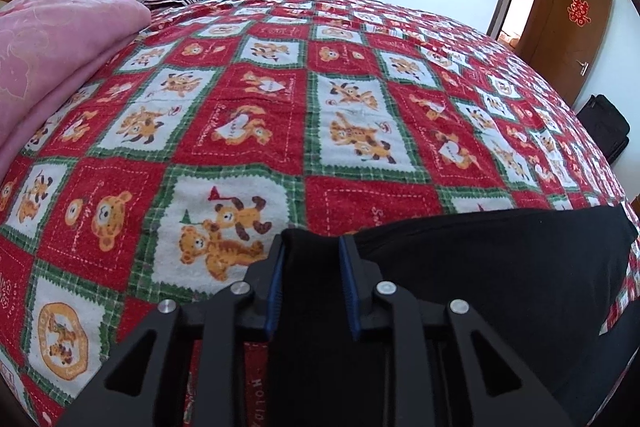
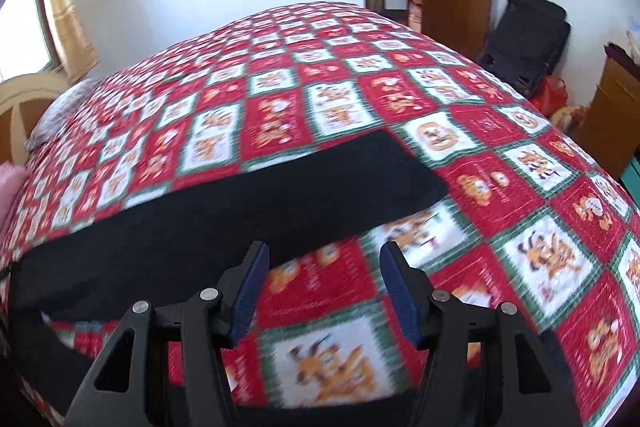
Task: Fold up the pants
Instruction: 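Close the right gripper on the pants while the left gripper keeps holding its edge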
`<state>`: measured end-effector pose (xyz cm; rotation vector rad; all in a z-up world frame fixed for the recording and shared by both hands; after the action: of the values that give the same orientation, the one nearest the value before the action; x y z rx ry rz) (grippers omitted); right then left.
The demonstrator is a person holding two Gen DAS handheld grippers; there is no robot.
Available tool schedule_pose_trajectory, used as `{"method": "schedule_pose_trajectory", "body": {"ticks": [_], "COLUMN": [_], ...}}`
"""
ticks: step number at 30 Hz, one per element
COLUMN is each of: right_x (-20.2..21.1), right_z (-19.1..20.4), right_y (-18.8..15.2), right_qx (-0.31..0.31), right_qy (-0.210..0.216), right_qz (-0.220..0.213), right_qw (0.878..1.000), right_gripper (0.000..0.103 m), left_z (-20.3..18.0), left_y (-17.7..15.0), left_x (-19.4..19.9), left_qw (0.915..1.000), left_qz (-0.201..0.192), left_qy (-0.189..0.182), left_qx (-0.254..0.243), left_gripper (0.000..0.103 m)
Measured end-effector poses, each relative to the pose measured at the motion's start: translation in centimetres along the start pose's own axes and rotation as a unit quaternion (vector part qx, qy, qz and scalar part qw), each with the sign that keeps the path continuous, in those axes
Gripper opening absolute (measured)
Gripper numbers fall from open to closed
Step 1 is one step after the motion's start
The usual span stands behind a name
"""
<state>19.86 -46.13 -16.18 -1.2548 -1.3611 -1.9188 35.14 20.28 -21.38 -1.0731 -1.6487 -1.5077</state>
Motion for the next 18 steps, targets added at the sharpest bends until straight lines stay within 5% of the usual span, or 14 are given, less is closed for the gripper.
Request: {"method": "schedule_pose_trajectory", "body": {"ticks": [9, 12, 18], "right_x": [-3.7, -5.7, -9.9], "right_z": [-5.5, -5.8, -5.5], "right_y": [7.1, 9.2, 11.7], "right_qx": [-0.022, -0.014, 0.019], "right_qy": [-0.034, -0.032, -0.039], "right_qz": [-0.006, 0.005, 0.035], "right_qw": [0.999, 0.999, 0.998], "right_gripper": [0.060, 0.060, 0.060], "left_z": [0.0, 0.0, -0.3], "left_y": [0.2, 0.2, 0.5], "left_x": [-0.2, -0.1, -0.5], "left_qw": [1.0000, 0.9998, 0.9996], "left_qz": [0.002, -0.001, 0.005], "left_qy": [0.006, 0.021, 0.025], "left_qx": [-0.004, -0.004, -0.014], "left_gripper": [0.028, 0.036, 0.038]}}
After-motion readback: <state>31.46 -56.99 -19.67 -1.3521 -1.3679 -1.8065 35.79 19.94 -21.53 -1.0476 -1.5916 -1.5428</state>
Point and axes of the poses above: each gripper's, at about its wrist camera, not at the fingertips, and x roughly against the way its jaws point, z to its left, y to its top, the point moved 5 cm from there along -x, roughly the way its jaws point, and after that the axes turned 12 degrees about z, right-handed, at the moved point
